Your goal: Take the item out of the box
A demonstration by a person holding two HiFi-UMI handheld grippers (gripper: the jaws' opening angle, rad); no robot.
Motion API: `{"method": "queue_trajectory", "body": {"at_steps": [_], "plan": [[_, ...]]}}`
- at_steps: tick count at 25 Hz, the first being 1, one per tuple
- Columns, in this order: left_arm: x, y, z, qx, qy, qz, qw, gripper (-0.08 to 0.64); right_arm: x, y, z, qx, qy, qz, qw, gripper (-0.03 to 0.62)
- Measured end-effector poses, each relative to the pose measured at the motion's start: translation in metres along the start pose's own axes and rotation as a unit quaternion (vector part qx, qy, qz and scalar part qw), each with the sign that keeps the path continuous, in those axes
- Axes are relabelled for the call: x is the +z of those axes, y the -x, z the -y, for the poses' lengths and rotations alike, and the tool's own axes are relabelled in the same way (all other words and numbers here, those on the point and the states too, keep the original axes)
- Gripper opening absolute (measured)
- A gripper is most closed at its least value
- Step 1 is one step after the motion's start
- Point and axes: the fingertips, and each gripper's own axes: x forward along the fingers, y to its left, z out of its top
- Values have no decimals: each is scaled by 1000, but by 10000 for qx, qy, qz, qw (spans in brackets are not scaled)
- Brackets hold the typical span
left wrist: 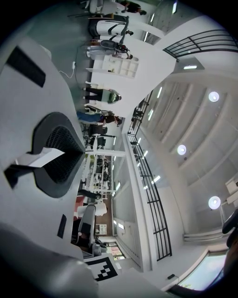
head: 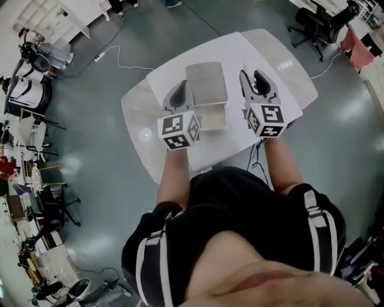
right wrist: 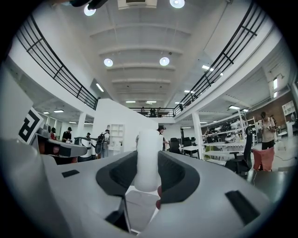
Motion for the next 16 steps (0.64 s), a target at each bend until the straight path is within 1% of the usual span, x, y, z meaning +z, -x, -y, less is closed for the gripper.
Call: {"method": "queue_trajectory", "body": {"at_steps": [16], "plan": [[0,7,-16,83,6,1,10000,5,-1,-12,-24,225,50,-79,9997,135]]}}
